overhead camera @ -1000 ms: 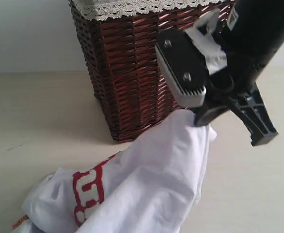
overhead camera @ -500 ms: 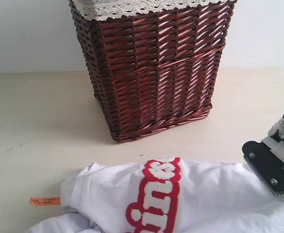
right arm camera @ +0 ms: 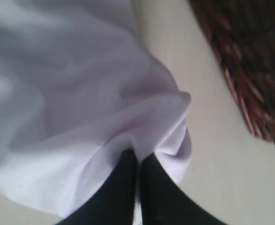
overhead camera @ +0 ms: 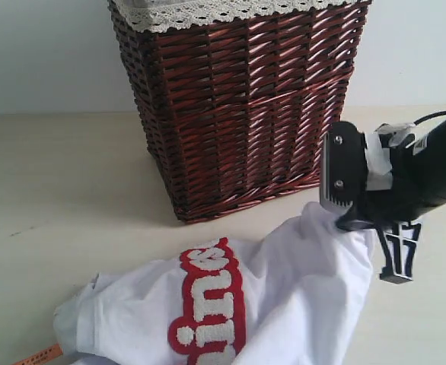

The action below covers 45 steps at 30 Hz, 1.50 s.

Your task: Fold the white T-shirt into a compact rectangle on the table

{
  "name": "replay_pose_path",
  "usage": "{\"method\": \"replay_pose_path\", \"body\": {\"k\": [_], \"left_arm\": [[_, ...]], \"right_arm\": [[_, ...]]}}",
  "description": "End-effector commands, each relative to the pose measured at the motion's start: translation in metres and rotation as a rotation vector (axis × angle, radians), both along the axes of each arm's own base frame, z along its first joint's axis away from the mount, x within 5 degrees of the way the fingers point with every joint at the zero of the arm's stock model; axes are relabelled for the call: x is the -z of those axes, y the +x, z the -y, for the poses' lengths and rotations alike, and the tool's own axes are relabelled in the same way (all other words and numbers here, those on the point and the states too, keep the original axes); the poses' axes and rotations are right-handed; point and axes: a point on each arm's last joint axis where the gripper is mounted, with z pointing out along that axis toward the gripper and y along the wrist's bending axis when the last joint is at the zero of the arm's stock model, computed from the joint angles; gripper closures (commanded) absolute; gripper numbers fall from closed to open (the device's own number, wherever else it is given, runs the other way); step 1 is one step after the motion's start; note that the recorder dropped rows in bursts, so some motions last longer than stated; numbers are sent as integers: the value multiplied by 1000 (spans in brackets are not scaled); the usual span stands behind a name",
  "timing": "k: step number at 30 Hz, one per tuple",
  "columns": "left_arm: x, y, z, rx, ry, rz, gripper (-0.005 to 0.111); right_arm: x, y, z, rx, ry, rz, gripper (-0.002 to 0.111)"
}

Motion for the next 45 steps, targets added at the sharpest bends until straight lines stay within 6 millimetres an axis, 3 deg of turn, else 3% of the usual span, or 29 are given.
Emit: {"method": "replay_pose_path", "body": {"k": [1,7,9,11,18,24,31,39,42,45], "left_arm": [[-1,0,0,0,-2,14,107],[-1,0,0,0,-2,14,107],[-1,0,0,0,-2,14,107],[-1,0,0,0,-2,14,107],[-1,0,0,0,-2,14,107],[-1,0,0,0,-2,14,107],[-1,0,0,0,-2,14,107],[-1,0,0,0,-2,14,107],[-1,0,0,0,-2,14,107],[-1,0,0,0,-2,14,107]], "right_arm": [[-27,-8,-20,-22,320,34,108],[-73,-25,-48,-136,872,-2,108],[-80,-28,-50,-150,955,-33,108],[-77,-28,-50,-159,924,-28,108],[-41,-23,-28,-160,417,8,108],[-27,-23,-10,-141,162,-19,108],[-26,-20,-2,-37,101,-4,108],[-46,-29,14,-159,-71,153,108],[-48,-31,5,-228,18,163,108],[-49,-29,-13,-217,235,129,108]]}}
